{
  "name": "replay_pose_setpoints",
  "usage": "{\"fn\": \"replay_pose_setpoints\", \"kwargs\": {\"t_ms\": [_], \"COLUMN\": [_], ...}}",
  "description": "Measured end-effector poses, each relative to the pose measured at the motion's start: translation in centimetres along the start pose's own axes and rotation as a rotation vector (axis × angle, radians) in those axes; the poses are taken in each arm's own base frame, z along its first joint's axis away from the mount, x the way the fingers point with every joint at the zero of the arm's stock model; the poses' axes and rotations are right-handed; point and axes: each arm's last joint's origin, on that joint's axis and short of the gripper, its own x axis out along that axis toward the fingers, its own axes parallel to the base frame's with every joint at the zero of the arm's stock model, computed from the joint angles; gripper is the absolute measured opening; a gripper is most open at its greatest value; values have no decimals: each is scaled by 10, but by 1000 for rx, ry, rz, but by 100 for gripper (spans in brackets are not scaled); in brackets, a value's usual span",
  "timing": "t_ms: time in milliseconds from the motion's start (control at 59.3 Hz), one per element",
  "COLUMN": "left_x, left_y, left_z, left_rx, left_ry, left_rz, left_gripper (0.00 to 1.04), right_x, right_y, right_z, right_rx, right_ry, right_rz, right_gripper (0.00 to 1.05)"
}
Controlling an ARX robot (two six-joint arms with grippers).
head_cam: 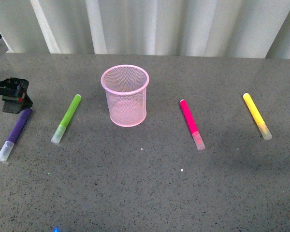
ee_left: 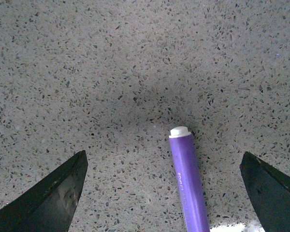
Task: Insert purple and pink pens into pink cup
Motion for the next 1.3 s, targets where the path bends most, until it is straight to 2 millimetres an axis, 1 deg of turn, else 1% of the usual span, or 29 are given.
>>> {"fn": "replay_pose_setpoints", "kwargs": {"t_ms": [135,388,624,658,776,860,961,978,1062,1113,1181,1231,1299], "left_x": [8,18,23,23,24,24,24,24,21,18,11,2,-19], "left_y": [-5,-7,-13,-14,-20,-21,-25,-26,-28,-31,-34,-39,-48], "left_z": [-4,-13,-10,-9,-9,-9,-8,-8,-6,-6,-3,2,16], "left_rx": [5,0,-27,-27,-35,-46,-81,-88,-103,-102,-81,-46,-20], "left_ry": [19,58,55,53,58,63,67,66,45,22,-46,-141,-307], "left_rz": [-4,15,34,32,21,16,9,10,9,7,33,43,27], "left_gripper": [98,98,98,95,75,64,43,37,21,15,13,13,13], "right_x": [0,0,0,0,0,0,0,0,0,0,0,0,0], "right_y": [0,0,0,0,0,0,0,0,0,0,0,0,0], "right_z": [0,0,0,0,0,0,0,0,0,0,0,0,0], "right_rx": [0,0,0,0,0,0,0,0,0,0,0,0,0], "right_ry": [0,0,0,0,0,0,0,0,0,0,0,0,0], "right_rz": [0,0,0,0,0,0,0,0,0,0,0,0,0], "right_gripper": [97,97,97,97,97,97,97,97,97,97,97,97,97]}}
